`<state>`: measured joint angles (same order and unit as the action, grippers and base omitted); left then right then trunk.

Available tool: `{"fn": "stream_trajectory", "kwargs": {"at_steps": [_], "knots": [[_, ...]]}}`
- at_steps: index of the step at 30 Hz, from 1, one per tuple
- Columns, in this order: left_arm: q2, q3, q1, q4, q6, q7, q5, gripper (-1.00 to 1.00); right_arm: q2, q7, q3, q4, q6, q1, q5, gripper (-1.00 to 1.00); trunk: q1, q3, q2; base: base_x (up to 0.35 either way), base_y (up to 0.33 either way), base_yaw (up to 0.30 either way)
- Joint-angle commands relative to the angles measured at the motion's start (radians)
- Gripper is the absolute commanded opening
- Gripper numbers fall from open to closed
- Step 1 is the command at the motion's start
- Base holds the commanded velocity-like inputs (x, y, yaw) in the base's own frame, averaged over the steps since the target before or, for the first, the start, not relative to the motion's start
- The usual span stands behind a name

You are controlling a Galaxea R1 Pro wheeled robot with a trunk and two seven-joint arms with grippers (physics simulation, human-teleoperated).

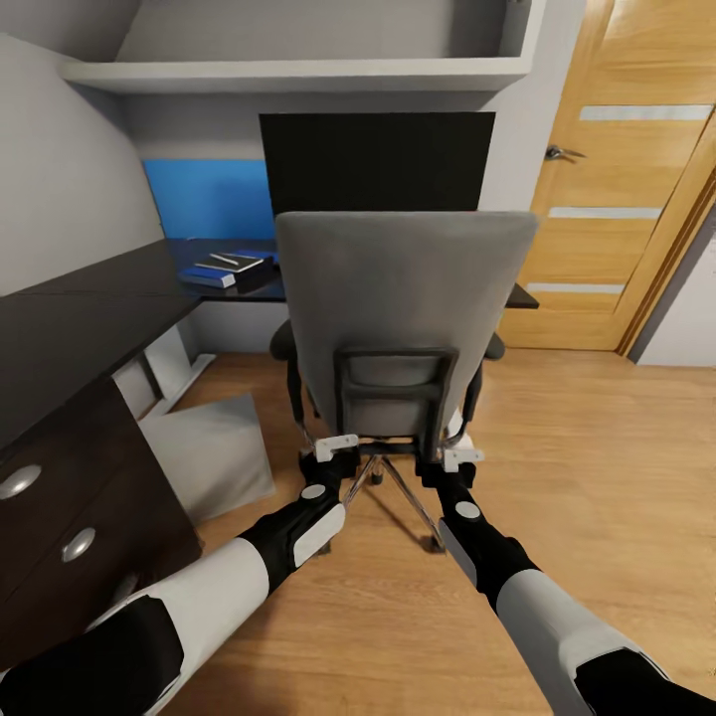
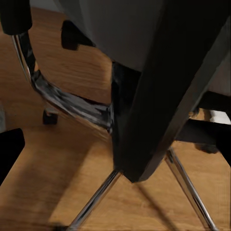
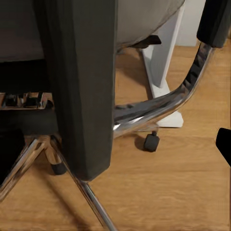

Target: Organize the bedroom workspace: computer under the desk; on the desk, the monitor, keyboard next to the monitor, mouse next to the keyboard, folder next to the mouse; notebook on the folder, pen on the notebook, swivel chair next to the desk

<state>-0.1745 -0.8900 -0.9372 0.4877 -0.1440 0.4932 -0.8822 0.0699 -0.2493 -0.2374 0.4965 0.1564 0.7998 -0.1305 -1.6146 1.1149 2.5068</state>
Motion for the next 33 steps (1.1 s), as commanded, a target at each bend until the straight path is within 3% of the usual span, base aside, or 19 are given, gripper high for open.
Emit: {"fn": "stream_trajectory", "kwargs": {"at_steps": [1, 20, 33], "knots": [[0.000, -0.009, -0.002, -0.001, -0.008, 0.005, -0.011, 1.00, -0.001, -0.007, -0.008, -0.001, 0.005, 0.001, -0.011, 1.00, 0.001, 0.001, 0.000, -0.265, -0.001, 0.000], [0.000, -0.007, -0.002, 0.000, -0.008, 0.005, -0.011, 1.00, -0.002, -0.007, -0.008, -0.002, 0.016, 0.001, -0.010, 1.00, 0.001, 0.001, 0.000, -0.323, -0.041, 0.000], [0.000, -0.006, -0.002, 0.000, -0.004, 0.004, -0.012, 1.00, -0.002, -0.007, -0.008, -0.003, 0.023, 0.001, -0.011, 1.00, 0.007, -0.049, -0.003, -0.332, -0.097, 0.000]]}}
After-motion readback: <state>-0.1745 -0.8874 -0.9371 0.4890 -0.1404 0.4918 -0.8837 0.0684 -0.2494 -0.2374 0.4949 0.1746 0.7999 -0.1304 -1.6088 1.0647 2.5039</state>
